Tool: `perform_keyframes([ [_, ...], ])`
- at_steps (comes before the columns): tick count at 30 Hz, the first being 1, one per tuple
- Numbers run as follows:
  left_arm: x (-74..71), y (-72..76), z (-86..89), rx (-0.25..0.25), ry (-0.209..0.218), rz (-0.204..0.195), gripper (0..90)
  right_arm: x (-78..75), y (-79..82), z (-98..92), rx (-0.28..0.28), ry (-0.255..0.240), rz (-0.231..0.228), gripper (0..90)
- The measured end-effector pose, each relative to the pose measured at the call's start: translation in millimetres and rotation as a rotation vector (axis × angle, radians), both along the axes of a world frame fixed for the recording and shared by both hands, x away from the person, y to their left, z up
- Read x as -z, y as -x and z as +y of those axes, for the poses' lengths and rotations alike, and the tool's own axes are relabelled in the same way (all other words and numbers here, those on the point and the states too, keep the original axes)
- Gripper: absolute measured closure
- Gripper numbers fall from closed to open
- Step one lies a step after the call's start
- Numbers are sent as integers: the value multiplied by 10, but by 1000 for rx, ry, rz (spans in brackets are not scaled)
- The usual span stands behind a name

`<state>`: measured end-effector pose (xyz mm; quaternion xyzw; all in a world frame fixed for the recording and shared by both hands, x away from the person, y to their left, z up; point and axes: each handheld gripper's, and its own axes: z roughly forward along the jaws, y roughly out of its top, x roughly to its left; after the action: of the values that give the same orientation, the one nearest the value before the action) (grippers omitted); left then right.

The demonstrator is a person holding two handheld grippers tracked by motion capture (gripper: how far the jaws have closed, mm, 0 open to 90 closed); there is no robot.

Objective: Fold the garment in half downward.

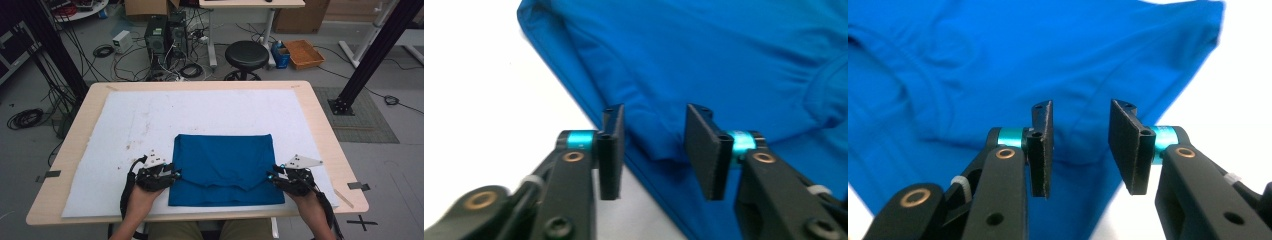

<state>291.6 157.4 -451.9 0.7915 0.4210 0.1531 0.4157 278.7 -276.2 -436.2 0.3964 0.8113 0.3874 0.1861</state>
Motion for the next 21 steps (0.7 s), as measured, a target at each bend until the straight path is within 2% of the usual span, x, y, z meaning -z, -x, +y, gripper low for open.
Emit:
perform_keyframes([
  [1,0,3,-15,-11,-12,-7,653,-29,24,-23,48,14,-25,663],
  [3,0,4,-16,-14,-15,-9,667,-40,39,-44,67,-1,-32,667],
  [6,-5,17,-32,-8,-38,-24,712,-6,35,-11,35,-8,-7,666],
  [8,-6,33,-59,-4,-57,-38,738,46,25,69,0,25,21,673],
  [10,-8,38,-69,-3,-63,-43,741,88,-16,117,-5,64,50,762],
  [12,-11,41,-64,0,-51,-41,740,88,-36,117,-1,60,53,830],
  [14,-15,50,-60,-1,-31,-38,732,87,-40,111,-8,63,52,848],
  [17,-33,48,-56,-23,4,-43,651,94,-29,105,-10,59,48,848],
  [20,-19,44,-67,-18,-8,-40,639,98,-35,99,-17,56,45,848],
  [21,-7,41,-78,-9,-32,-35,668,98,-33,98,-18,59,44,848],
])
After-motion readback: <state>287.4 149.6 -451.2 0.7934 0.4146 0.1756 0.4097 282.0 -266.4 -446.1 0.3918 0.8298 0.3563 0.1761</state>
